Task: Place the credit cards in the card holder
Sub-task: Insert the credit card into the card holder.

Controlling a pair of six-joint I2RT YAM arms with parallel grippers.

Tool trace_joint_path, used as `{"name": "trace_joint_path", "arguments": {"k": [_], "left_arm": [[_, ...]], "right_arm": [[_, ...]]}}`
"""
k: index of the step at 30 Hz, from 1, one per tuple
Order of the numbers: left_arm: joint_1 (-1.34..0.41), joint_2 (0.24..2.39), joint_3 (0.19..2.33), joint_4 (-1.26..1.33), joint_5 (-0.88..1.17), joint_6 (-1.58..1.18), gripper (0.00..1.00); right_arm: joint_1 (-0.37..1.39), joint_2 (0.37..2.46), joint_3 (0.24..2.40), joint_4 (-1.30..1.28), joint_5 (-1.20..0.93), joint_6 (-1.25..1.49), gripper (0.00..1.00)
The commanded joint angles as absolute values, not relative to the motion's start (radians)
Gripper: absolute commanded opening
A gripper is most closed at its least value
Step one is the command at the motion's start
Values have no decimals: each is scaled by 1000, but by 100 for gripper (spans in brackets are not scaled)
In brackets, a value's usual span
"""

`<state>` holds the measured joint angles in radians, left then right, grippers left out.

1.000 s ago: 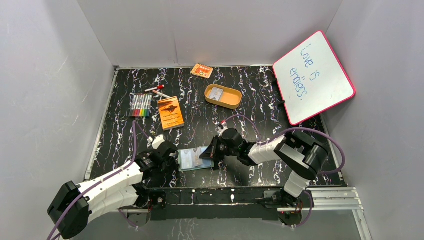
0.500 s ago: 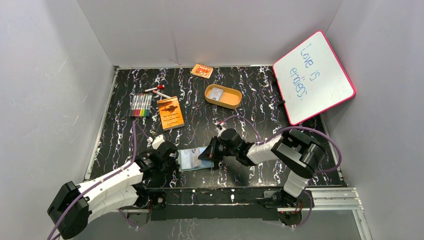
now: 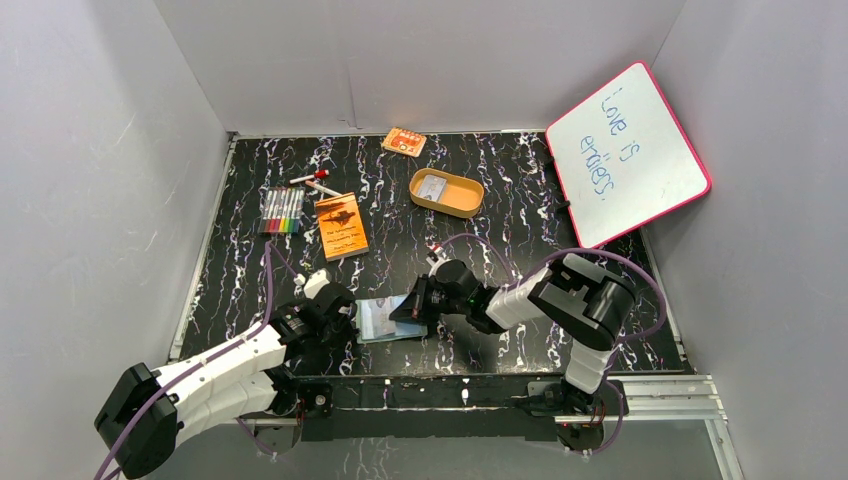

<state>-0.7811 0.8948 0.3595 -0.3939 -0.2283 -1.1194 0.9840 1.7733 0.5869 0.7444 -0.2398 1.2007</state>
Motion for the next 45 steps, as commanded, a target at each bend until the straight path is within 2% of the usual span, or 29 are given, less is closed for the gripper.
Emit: {"name": "trace_joint_path", "arguments": {"k": [1,3,6,9,14,27,45], "left_arm": [[-781,894,340,-442,-239,-1112,5],[-781,893,342,-442,-239,-1109,4],[-782,890,341,-444,-241,-1110,4],[-781,886,340,-445,-242,-1109,4],[-781,884,344,-450,-247,-1109,4],[-782,900,352,-443,-249,-1101,4],[-781,905,354,-426,-242,-1092,3]], "right_arm": [[1006,1786,622,739,-264,1183,0],[1007,1782,628,722,-261,1177,3],[1007,1765,630,697,-251,1166,20],[1009,1749,636,664,-238,1152,31],[1010,1740,655,618,-229,1130,39],[1032,1765,760,494,-222,1053,43],[1061,1836,843,491,-291,1037,44]]}}
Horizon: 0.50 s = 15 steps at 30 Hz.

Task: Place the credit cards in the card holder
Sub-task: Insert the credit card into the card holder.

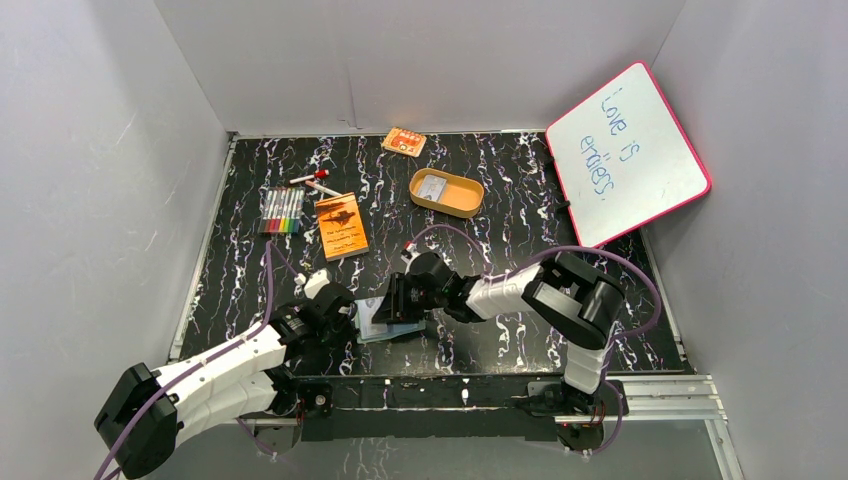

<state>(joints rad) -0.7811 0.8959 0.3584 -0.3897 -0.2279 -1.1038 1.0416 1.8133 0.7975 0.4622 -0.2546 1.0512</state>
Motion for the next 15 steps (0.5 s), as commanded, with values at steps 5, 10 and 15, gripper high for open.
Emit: {"name": "trace_joint_path", "arguments": {"k": [5,10,15], "left_arm": [[-781,873,349,-430,-245,-1093,2],[-781,859,362,-473,-268,-1103,4],[-781,825,382,-512,-299,-1106,7]], "right_arm": [[1062,1812,847,439,-260,1025,49],[1061,1746,850,321,-180,1003,54],[1059,1662,848,213,-105,973,58]]}}
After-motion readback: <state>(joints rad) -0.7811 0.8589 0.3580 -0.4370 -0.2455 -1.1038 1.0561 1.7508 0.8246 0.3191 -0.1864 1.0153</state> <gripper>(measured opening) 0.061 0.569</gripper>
